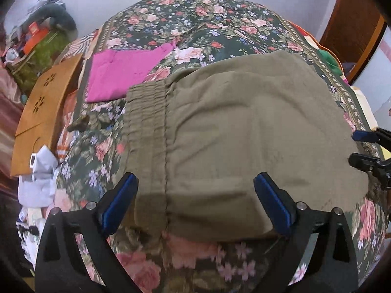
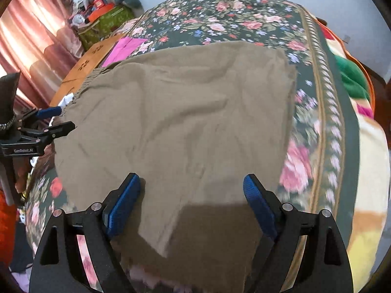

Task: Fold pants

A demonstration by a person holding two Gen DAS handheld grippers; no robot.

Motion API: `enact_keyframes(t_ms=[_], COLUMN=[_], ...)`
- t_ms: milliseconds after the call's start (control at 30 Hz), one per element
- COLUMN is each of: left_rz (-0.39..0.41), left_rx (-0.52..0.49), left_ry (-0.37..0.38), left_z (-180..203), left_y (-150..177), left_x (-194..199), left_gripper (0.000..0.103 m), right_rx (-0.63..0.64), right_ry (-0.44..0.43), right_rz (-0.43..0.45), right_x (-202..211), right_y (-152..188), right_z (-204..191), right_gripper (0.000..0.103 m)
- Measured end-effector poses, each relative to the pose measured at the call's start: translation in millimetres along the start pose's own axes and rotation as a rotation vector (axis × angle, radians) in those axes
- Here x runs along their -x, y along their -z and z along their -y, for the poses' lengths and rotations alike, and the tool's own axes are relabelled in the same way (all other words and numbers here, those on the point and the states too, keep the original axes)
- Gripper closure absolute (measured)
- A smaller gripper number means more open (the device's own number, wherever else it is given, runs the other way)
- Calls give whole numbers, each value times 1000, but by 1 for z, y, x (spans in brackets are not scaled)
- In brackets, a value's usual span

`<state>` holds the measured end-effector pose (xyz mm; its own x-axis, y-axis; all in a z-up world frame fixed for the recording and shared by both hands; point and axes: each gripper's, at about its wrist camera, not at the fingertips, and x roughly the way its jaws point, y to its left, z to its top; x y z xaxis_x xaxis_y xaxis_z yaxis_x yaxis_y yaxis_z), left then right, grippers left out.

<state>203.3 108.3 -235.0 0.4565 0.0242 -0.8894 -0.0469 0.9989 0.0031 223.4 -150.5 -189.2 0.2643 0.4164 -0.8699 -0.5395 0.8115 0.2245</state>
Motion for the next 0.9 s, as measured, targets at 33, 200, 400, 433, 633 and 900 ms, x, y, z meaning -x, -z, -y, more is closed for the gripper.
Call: enact_keyframes(t_ms=[33,200,400,433,633,900], left_rz=[3,13,20,18,47,-36], left_rx=[13,84,151,174,289,335], left_ry=[0,17,50,76,183,256], left_z=[-1,-9,-15,-18,-32,-24], left_y=[3,13,26,27,31,44], left_x=[2,11,27,30,54,35], left_gripper=[5,5,5,5,6,6], right_rx=[-10,-68,-94,-87,-72,-87], right_ry=[3,-20,2,0,-59,-109], right_rz=[8,26,46,53,176,156], right_x=[4,11,21,24,49,15], right_y=[5,18,22,21,9,-10], right_z=[1,8,10,8,-10,-31], right_gripper=[19,19,19,19,19,19])
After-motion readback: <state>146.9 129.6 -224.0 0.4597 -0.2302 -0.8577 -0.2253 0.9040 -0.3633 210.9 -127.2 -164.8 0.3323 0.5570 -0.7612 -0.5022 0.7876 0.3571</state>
